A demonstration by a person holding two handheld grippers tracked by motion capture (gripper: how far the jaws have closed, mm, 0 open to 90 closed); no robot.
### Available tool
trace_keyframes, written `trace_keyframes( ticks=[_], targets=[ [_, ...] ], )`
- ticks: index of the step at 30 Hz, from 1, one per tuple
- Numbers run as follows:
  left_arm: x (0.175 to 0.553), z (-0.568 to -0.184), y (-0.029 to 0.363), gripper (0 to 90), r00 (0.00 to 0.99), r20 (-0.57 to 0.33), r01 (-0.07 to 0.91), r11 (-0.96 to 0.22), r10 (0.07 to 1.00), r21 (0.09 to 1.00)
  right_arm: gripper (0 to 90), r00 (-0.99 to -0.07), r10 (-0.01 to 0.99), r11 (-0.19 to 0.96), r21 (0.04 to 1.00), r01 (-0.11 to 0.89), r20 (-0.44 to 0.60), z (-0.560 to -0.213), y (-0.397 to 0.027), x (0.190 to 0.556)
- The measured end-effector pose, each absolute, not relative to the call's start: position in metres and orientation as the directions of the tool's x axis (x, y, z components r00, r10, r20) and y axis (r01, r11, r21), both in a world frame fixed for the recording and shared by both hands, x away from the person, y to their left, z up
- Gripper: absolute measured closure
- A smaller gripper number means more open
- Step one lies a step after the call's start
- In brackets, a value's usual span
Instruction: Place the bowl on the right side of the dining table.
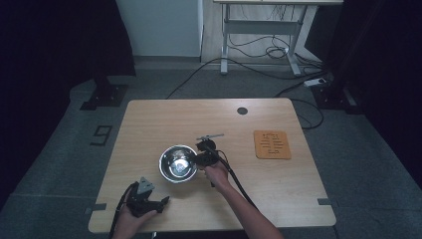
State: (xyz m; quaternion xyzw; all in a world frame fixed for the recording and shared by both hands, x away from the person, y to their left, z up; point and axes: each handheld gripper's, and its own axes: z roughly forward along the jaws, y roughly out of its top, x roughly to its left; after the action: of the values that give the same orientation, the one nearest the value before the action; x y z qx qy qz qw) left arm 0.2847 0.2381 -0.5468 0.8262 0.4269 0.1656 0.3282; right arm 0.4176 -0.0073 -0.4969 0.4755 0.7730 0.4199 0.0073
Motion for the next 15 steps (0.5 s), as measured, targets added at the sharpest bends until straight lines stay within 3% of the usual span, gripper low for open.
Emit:
trace_keyframes(
  ticks=[15],
  targets=[
    [0.285,-0.547,0.238,12.4,0.580,-0.007,0.597,-0.420,0.814,0.684,86.5,-0.540,0.739,0.149,0.685,0.713,0.402,-0.491,-0.031,0.416]
  ],
)
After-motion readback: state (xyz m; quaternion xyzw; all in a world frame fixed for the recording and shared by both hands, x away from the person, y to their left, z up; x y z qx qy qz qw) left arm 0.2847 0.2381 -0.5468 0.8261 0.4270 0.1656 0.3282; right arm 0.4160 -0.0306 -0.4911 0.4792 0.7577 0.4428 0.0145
